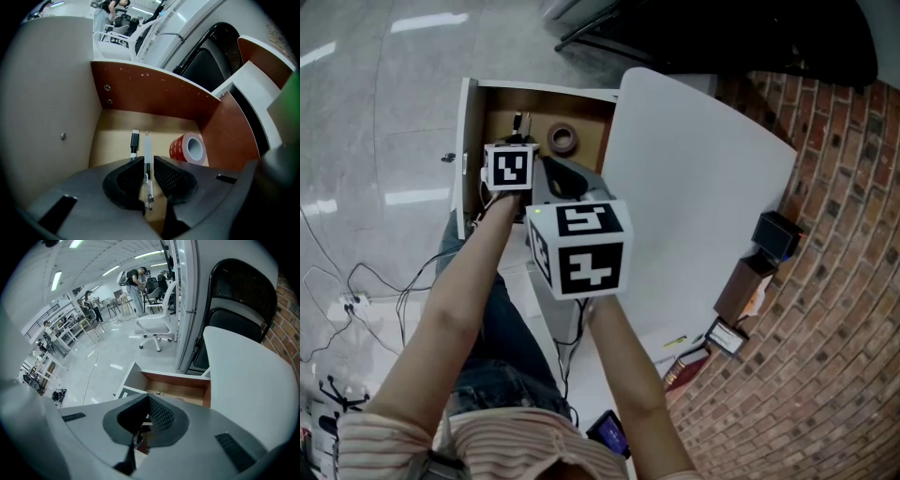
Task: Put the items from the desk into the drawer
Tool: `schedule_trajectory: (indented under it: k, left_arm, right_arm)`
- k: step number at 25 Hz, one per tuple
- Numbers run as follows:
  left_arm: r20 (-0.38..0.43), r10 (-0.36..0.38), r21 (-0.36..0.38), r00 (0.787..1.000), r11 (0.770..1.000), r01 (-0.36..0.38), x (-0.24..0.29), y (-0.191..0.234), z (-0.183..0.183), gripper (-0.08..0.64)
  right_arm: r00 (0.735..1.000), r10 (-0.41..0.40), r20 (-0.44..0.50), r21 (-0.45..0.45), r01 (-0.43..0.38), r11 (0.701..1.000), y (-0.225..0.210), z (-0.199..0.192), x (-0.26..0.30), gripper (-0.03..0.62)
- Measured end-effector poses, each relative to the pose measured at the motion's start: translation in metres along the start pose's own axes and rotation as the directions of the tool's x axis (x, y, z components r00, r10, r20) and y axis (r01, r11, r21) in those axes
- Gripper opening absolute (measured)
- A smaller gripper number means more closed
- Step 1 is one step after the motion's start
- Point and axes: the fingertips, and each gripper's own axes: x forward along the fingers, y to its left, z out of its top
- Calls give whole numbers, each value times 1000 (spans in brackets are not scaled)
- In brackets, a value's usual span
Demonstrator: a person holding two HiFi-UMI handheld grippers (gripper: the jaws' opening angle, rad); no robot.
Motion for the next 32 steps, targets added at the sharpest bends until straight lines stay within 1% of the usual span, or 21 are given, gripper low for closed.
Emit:
schedule_trajectory:
  k: [4,9,12,17,20,27,32]
  left_arm:
    - [29,13,9,999,1000,-13,-8,2,7,61]
    - [102,-32,6,994,999,32,-27,-7,25,61]
    - [133,-33,15,991,999,31,-43,-9,37,58]
    - [180,-52,86,982,996,37,-65,-17,51,40]
    - [205,-71,108,976,993,49,-84,-24,58,36]
    - [233,-74,158,970,987,37,-117,-26,72,30]
    - [281,-100,204,955,978,42,-149,-34,82,11]
  right_arm:
    - [1000,1,4,2,-1,1000,-1,1,1,17]
    - [1000,-6,7,6,6,1000,-2,1,0,17]
    - [1000,-10,25,14,9,1000,-1,4,-6,17]
    - [997,-13,76,43,10,999,-1,11,-18,17]
    - [994,-14,110,56,8,998,0,16,-27,17]
    - [984,-22,179,88,6,996,-1,28,-47,17]
    - [974,-24,226,104,1,995,3,34,-64,17]
